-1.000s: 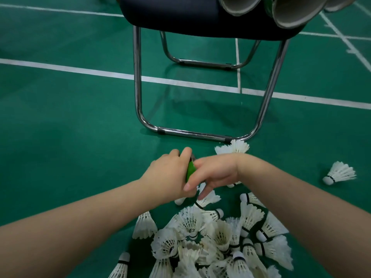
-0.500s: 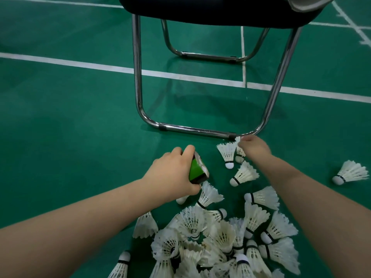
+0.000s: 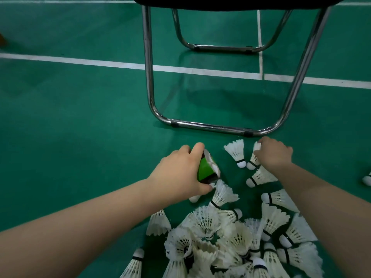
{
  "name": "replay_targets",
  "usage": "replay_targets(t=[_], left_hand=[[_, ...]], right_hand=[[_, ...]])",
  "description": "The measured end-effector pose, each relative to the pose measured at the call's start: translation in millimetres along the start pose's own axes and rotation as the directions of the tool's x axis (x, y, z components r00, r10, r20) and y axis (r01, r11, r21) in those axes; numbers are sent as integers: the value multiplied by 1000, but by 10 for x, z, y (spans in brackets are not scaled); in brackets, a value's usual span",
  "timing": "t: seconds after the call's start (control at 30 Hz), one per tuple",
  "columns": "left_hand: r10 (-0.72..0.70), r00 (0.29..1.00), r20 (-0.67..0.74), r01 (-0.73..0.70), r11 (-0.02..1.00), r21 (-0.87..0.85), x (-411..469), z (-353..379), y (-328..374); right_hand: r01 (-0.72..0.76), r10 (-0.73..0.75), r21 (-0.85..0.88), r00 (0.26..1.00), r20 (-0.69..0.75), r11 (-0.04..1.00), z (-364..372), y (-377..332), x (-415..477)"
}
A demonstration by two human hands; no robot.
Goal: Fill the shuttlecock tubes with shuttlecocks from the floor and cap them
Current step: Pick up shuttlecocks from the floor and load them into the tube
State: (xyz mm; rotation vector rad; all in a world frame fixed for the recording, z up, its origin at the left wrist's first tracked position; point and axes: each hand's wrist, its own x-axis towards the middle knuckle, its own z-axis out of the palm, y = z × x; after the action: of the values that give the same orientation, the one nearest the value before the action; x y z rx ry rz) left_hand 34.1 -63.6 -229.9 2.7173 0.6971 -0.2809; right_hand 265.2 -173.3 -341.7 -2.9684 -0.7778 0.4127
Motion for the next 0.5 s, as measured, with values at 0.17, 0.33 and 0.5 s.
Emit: replay_targets(t=[0.17,0.33,0.5], left_hand=[[-9,1000,10,9,1000,14,2,5,15],[-17,1000,14,18,1000,-16,-17,-52,32],[-18,999,-37,15,997,-81,-95,-145,83]], right_hand=[[15,-11,417,1000,-11,909,-245,-80,-70],[196,-195,796,976,-100,573,-916,-372,-355],[279,-560,783,822,105,556,-1368,-654,-797]])
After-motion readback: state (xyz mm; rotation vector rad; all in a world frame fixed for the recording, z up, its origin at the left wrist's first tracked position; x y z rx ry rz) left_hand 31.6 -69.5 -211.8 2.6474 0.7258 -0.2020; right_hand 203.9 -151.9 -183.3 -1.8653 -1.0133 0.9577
